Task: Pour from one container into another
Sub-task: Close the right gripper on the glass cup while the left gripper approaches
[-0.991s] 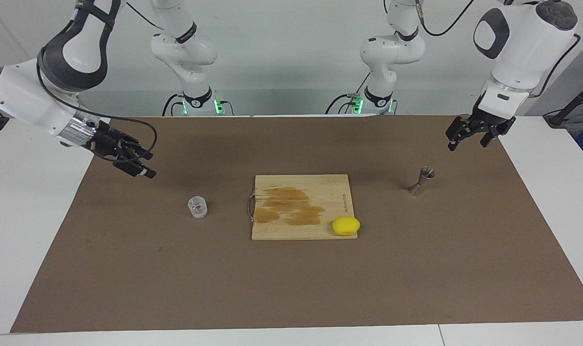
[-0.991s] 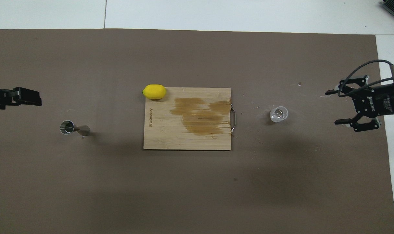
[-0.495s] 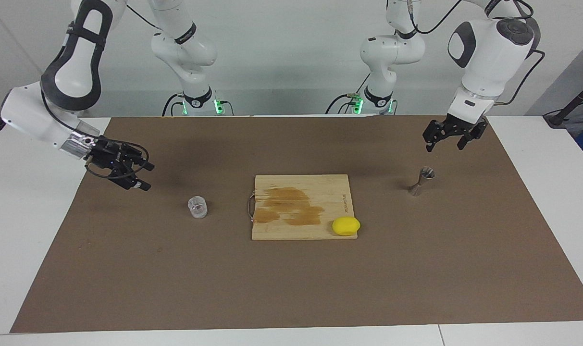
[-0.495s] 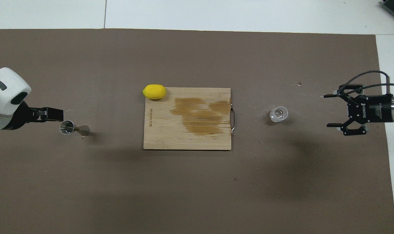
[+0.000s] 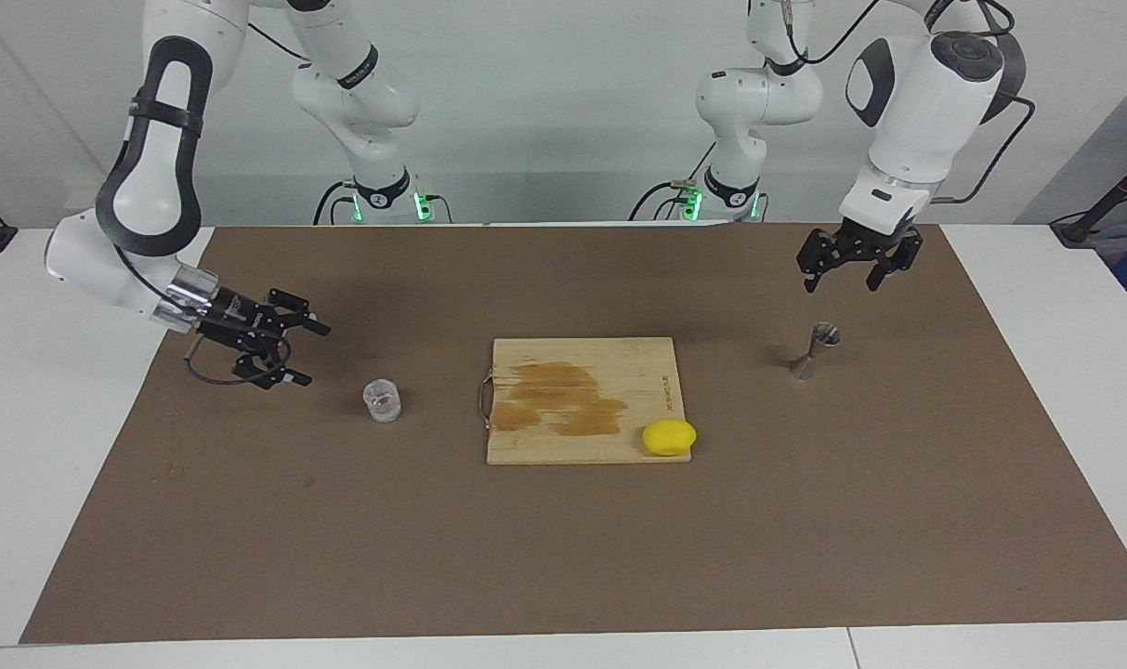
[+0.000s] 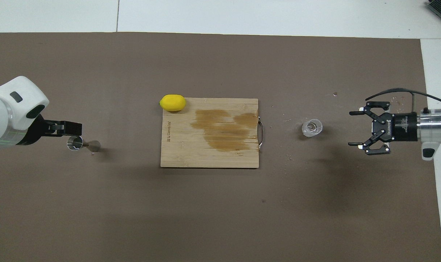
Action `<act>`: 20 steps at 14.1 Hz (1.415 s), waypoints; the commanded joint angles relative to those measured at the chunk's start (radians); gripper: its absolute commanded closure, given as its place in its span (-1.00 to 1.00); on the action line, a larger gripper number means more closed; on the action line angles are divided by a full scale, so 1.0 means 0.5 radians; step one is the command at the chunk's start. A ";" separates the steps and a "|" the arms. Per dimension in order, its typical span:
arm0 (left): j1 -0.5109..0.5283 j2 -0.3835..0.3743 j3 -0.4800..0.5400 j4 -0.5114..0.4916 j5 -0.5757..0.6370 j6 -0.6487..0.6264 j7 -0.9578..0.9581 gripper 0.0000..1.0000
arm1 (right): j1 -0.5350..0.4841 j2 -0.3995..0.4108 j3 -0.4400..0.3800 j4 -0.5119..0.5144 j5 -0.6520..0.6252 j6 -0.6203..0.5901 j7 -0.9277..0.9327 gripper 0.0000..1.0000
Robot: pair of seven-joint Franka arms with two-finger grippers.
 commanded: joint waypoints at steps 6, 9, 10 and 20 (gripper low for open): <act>0.147 -0.037 0.053 -0.052 -0.566 -0.044 0.574 -1.00 | -0.061 0.381 0.142 0.243 0.072 -0.178 -0.100 -1.00; 0.319 0.052 0.053 -0.061 -0.833 -0.047 1.249 -1.00 | -0.116 0.446 0.148 0.246 0.121 -0.182 -0.202 -1.00; 0.347 0.085 0.053 -0.064 -0.897 -0.047 1.400 -1.00 | -0.137 0.477 0.161 0.249 0.167 -0.172 -0.202 -1.00; 0.728 0.270 0.053 -0.061 -1.557 -0.207 2.501 -1.00 | -0.144 0.596 0.274 0.193 0.416 -0.010 -0.343 -1.00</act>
